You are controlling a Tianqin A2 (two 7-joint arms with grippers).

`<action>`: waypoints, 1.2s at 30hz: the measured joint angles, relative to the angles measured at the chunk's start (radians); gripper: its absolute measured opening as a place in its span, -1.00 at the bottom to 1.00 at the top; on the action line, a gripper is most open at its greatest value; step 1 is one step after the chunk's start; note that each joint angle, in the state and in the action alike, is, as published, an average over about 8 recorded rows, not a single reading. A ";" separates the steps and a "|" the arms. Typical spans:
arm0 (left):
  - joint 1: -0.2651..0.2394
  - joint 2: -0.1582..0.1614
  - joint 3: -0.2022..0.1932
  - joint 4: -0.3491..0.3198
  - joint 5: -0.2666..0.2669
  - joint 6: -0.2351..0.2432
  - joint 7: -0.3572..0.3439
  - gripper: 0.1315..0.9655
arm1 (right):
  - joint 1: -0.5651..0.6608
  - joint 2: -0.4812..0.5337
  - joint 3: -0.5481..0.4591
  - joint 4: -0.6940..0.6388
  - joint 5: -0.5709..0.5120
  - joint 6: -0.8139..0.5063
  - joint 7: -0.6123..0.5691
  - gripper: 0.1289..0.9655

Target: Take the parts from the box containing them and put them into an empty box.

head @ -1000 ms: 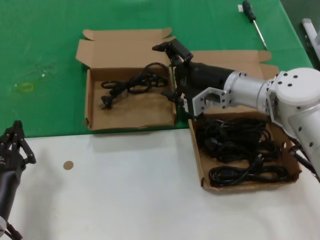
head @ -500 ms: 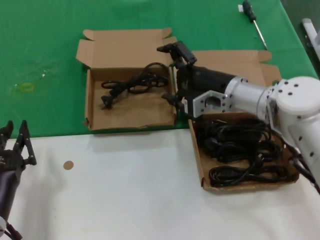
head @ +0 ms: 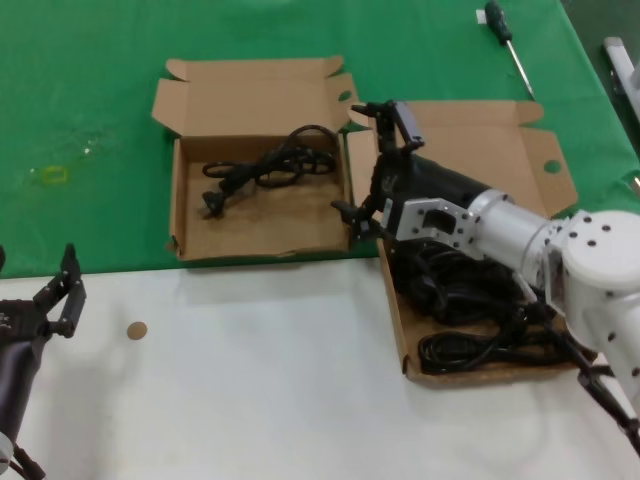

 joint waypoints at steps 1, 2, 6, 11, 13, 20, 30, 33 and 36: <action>0.000 0.000 0.000 0.000 0.000 0.000 0.000 -0.39 | -0.012 0.001 0.004 0.011 0.003 0.009 0.017 1.00; 0.000 0.000 0.000 0.000 0.000 0.000 0.000 -0.33 | -0.024 0.001 0.007 0.021 0.006 0.018 0.033 1.00; 0.000 0.000 0.000 0.000 0.000 0.000 0.000 -0.08 | -0.071 0.004 0.022 0.063 0.017 0.055 0.098 1.00; 0.000 0.000 0.000 0.000 0.000 0.000 0.000 0.17 | -0.131 0.006 0.041 0.115 0.031 0.100 0.180 1.00; 0.000 0.000 0.000 0.000 0.000 0.000 0.000 0.29 | -0.155 0.008 0.049 0.136 0.037 0.119 0.213 1.00; 0.000 0.000 0.000 0.000 0.000 0.000 0.000 0.53 | -0.238 0.012 0.075 0.210 0.057 0.183 0.328 1.00; 0.000 0.000 0.000 0.000 0.000 0.000 0.000 0.85 | -0.358 0.018 0.113 0.316 0.085 0.275 0.493 1.00; 0.000 0.000 0.000 0.000 0.000 0.000 0.000 0.90 | -0.394 0.019 0.124 0.347 0.093 0.302 0.542 1.00; 0.000 0.000 0.000 0.000 0.000 0.000 0.000 0.96 | -0.430 0.021 0.135 0.378 0.102 0.329 0.591 1.00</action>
